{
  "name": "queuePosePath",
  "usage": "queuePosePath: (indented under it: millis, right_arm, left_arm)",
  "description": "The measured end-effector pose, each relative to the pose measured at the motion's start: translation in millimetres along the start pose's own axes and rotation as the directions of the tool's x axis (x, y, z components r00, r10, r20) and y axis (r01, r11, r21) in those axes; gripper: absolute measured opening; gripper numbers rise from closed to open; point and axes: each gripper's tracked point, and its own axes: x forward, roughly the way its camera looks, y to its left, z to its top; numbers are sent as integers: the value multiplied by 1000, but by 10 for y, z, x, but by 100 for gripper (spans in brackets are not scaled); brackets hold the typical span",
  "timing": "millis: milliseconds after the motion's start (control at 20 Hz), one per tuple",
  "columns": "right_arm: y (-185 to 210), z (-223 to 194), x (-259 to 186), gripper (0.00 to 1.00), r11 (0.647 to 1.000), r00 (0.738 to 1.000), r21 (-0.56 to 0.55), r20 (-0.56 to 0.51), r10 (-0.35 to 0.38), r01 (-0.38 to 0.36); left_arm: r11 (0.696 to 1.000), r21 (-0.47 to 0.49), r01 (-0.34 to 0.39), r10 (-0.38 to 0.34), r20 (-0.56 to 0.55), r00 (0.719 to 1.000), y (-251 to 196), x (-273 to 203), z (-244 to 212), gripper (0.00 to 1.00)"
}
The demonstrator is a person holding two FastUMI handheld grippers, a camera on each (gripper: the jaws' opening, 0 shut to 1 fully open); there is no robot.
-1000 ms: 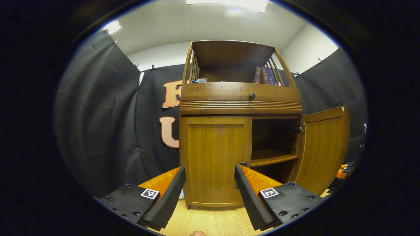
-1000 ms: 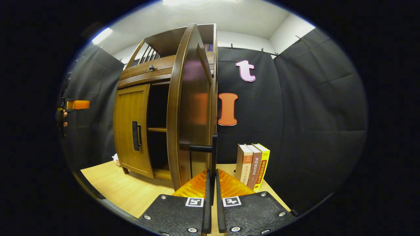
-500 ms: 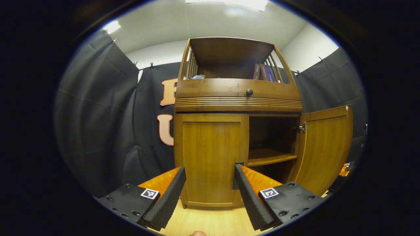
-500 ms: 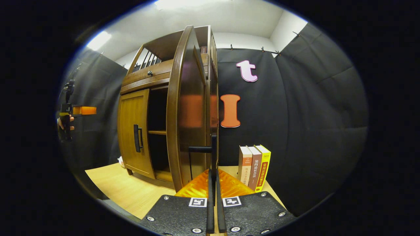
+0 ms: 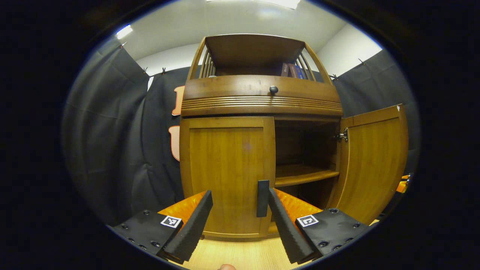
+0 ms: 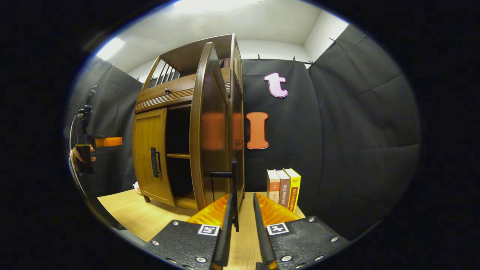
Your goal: Open the right door of the double-door shoe cabinet with the right hand, and open the left door with the left hand.
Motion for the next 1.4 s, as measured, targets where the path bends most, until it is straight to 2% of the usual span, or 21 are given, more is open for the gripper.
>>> queuePosePath:
  millis: [100, 150, 200, 250, 300, 400, 450, 500, 550, 600, 650, 750, 850, 900, 1050, 1100, 1250, 1400]
  right_arm:
    - [-137, 41, -60, 42, 999, 999, -22, 10, -49, 50]
    - [-192, 79, -89, 47, 997, 997, -34, 16, -71, 72]
    - [-249, 91, -118, 62, 995, 996, -44, 21, -92, 93]
    - [-301, 94, -137, 70, 992, 993, -53, 24, -115, 116]
    - [-346, 96, -150, 69, 989, 991, -64, 26, -132, 133]
    - [-421, 86, -174, 85, 984, 988, -84, 25, -155, 156]
    - [-440, 78, -179, 83, 982, 986, -89, 23, -163, 164]
    - [-476, 60, -185, 86, 981, 985, -88, 19, -172, 173]
    - [-517, 51, -206, 96, 980, 983, -81, 16, -183, 183]
    - [-564, 41, -220, 92, 979, 981, -68, 16, -192, 193]
    - [-609, 36, -217, 98, 978, 979, -52, 17, -203, 203]
    - [-705, 20, -214, 98, 974, 974, -23, 14, -224, 225]
    - [-784, -28, -215, 88, 971, 971, -2, 3, -241, 241]
    - [-813, -38, -225, 98, 969, 969, 7, -1, -247, 247]
    - [-911, -56, -250, 98, 963, 964, 44, -2, -265, 264]
    - [-936, -53, -250, 93, 962, 964, 55, -2, -267, 266]
    - [-971, -81, -261, 93, 960, 963, 75, -7, -269, 268]
    - [-971, -121, -239, 93, 961, 964, 75, -16, -266, 266]
  left_arm:
    - [1000, 7, 8, -8, -10, 1000, -94, 130, -117, 98]
    - [1000, 8, 14, -14, -15, 1000, -138, 224, -166, 94]
    - [1000, 6, 18, -18, -21, 1000, -175, 309, -234, 94]
    - [1000, 3, 25, -25, -31, 999, -205, 394, -297, 94]
    - [1000, -2, 28, -28, -40, 999, -230, 456, -365, 94]
    - [999, -17, 33, -34, -48, 998, -288, 610, -460, 96]
    - [999, -25, 34, -36, -52, 998, -318, 732, -503, 96]
    - [999, -31, 36, -38, -53, 998, -344, 810, -534, 96]
    - [999, -36, 40, -42, -58, 997, -373, 900, -576, 97]
    - [998, -46, 44, -47, -73, 996, -409, 965, -651, 96]
    - [997, -62, 50, -56, -88, 995, -449, 1031, -721, 96]
    - [994, -87, 63, -72, -107, 992, -518, 1156, -835, 95]
    - [995, -79, 52, -61, -113, 992, -518, 1286, -919, 95]
    - [996, -71, 45, -53, -115, 992, -505, 1341, -950, 94]
    - [997, -71, 32, -40, -122, 992, -491, 1450, -1037, 94]
    - [997, -68, 27, -36, -127, 991, -485, 1488, -1067, 92]
    - [998, -61, 27, -35, -138, 990, -497, 1547, -1137, 92]
    - [998, -57, 32, -39, -131, 991, -523, 1597, -1131, 65]
